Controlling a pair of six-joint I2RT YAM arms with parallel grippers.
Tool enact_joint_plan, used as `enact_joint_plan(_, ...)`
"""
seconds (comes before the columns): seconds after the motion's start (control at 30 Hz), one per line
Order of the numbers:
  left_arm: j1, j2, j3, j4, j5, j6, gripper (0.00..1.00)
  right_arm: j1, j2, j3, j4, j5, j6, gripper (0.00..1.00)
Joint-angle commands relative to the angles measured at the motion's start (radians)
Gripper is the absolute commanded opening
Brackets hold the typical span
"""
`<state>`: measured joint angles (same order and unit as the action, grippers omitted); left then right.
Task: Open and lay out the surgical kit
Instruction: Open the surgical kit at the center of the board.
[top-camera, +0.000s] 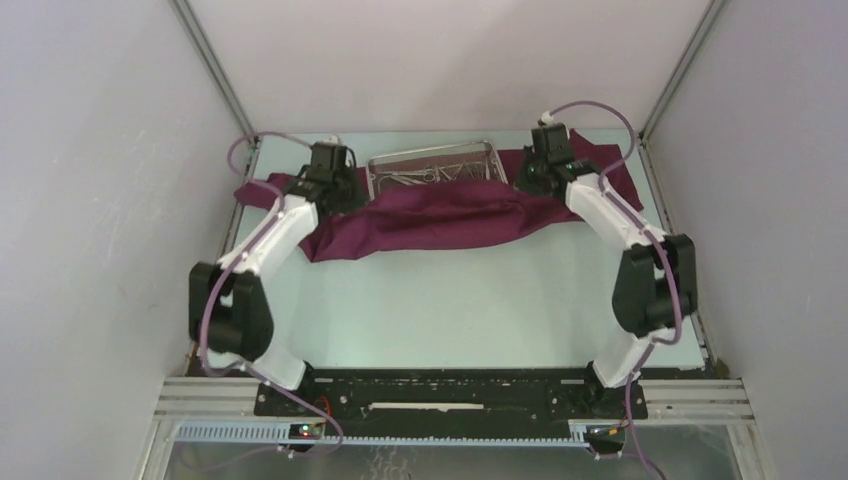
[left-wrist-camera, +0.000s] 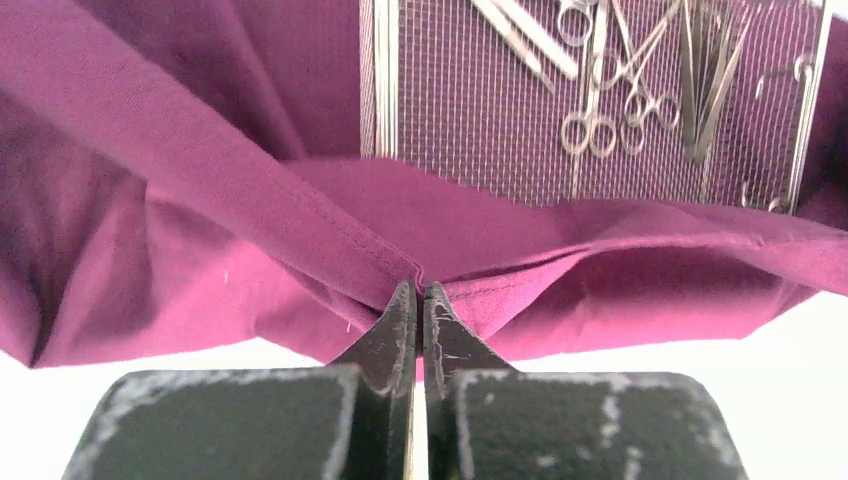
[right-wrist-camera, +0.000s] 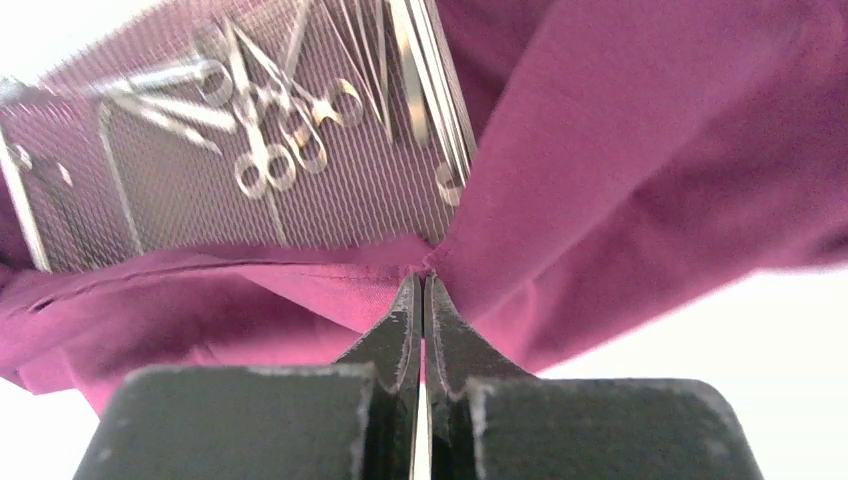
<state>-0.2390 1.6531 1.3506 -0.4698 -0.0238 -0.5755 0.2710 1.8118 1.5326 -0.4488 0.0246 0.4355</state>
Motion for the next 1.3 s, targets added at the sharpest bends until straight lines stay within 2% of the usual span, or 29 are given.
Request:
enact_joint_plan(0.0,-0.06,-0.248,-0.241,0.062,-0.052,-0.099,0.0,0.07,-0.203,-0.226,0.001,0.112,0.071,0.0)
enact_joint_plan(0.1,-0.114,-0.39,-0.42,0.076,-0.088,-0.168,0.0,0.143,-0.33,-0.384,-0.033,0.185,0.113,0.0)
enact_joint_plan(0.27,-0.197,-0.625,-0.671,0.082,-0.153,-0.285,0.0,0.223,-0.517,-0.59,-0.062,0.209,0.207,0.0)
enact_joint_plan(0.43,-0.26,-0.827,-0.834,0.012,-0.2,-0.391,0.0,0.294,-0.661,-0.744,-0.107,0.219,0.296,0.0)
enact_joint_plan(0.57,-0.282,-0.927,-0.912,-0.067,-0.203,-0.476,0.0,0.372,-0.724,-0.824,-0.159,0.231,0.372,0.0)
enact_joint_plan(0.8,-0.297,-1.052,-0.955,-0.232,-0.164,-0.576,0.02,0.516,-0.826,-0.894,-0.27,0.253,0.492,0.0)
enact_joint_plan(1.0,-0.297,-1.167,-0.919,-0.392,-0.129,-0.619,0.05,0.569,-0.915,-0.913,-0.387,0.27,0.558,0.0)
enact_joint_plan(1.27,-0.298,-1.256,-0.813,-0.608,-0.111,-0.632,0.25,0.587,-1.039,-0.914,-0.542,0.283,0.603,0.0)
